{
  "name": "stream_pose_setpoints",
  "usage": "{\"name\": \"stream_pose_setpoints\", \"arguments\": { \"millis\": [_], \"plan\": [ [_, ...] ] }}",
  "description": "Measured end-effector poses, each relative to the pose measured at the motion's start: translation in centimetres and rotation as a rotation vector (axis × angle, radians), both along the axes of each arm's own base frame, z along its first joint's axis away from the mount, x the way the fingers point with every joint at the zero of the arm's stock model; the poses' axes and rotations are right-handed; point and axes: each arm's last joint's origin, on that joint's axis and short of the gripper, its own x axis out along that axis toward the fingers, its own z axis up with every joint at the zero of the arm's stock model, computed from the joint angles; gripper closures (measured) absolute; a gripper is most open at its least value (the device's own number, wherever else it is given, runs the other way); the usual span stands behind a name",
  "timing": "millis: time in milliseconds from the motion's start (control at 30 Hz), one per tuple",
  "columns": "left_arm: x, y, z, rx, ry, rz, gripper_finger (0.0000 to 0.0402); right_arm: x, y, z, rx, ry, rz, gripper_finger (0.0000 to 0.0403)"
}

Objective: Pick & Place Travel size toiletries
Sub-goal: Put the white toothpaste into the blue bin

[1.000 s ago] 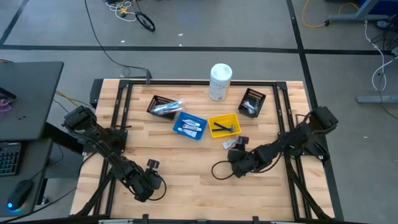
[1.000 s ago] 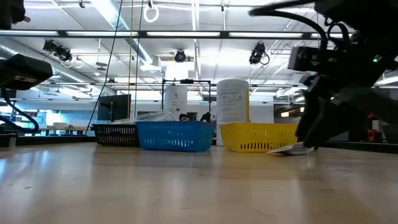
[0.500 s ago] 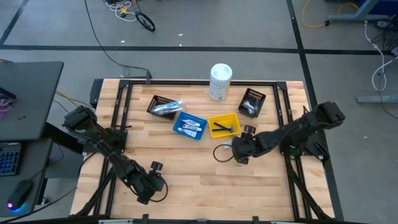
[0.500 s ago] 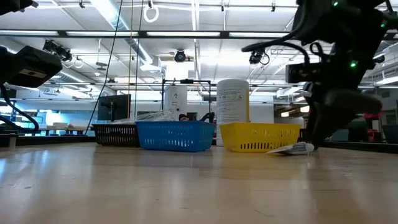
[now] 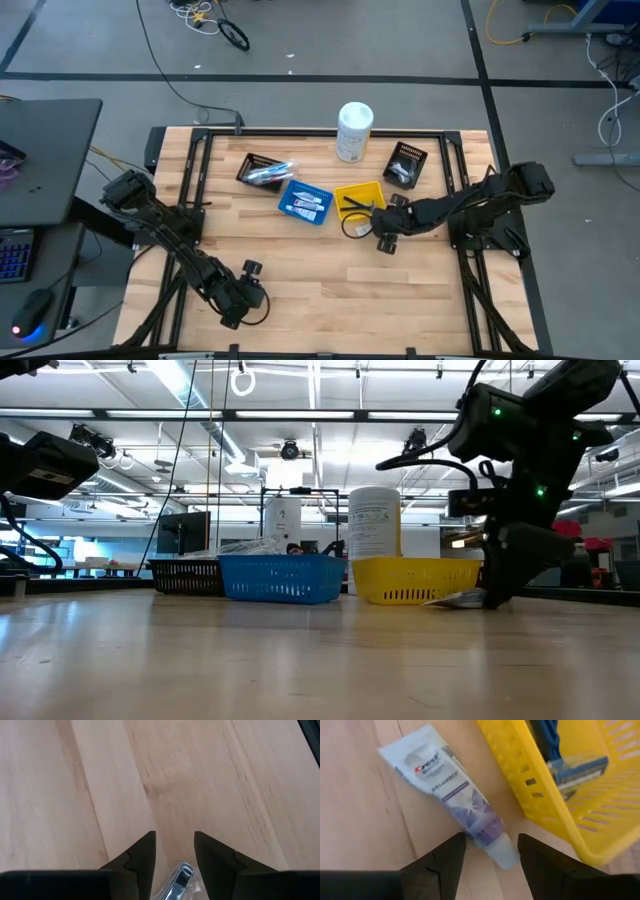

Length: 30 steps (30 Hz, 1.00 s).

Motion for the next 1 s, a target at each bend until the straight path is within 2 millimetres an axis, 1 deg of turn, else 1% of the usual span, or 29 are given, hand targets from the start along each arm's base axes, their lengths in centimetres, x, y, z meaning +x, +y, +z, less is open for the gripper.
{"name": "stream_pose_setpoints", "arguments": {
  "millis": [133,200,267,400,500,633,767,867,1000],
  "plan": [
    [0.0,0.0,0.0,-0.001,-0.001,0.000,0.0259,0.4,0.0,0.0,0.038,-0.040,0.006,0.0208],
    [0.0,0.0,0.0,-0.002,-0.002,0.000,0.0259,0.4,0.1,0.0,0.056,-0.039,0.012,0.0221],
    [0.1,-0.1,0.1,-0.012,-0.011,0.000,0.0259,0.5,0.2,0.0,0.083,-0.039,0.019,0.0245],
    [0.2,-0.2,0.2,-0.024,-0.023,0.000,0.0259,0.5,0.3,0.0,0.121,-0.047,0.003,0.0307],
    [0.3,-0.3,0.2,-0.032,-0.031,0.000,0.0259,0.6,0.4,0.0,0.152,-0.055,0.004,0.0332],
    [0.3,-0.3,0.2,-0.027,-0.036,0.004,0.0259,1.0,1.3,0.3,0.242,-0.106,-0.002,0.0329],
    [0.6,0.1,0.3,0.043,-0.111,0.065,0.0259,2.0,3.3,1.1,0.273,-0.235,0.136,0.0327],
    [1.4,0.8,0.5,0.138,-0.206,0.109,0.0259,2.5,4.4,1.6,0.226,-0.336,0.176,0.0327],
    [3.2,2.1,1.2,0.291,-0.344,0.102,0.0251,3.4,5.7,2.7,0.228,-0.501,0.223,0.0326]
  ]
}}
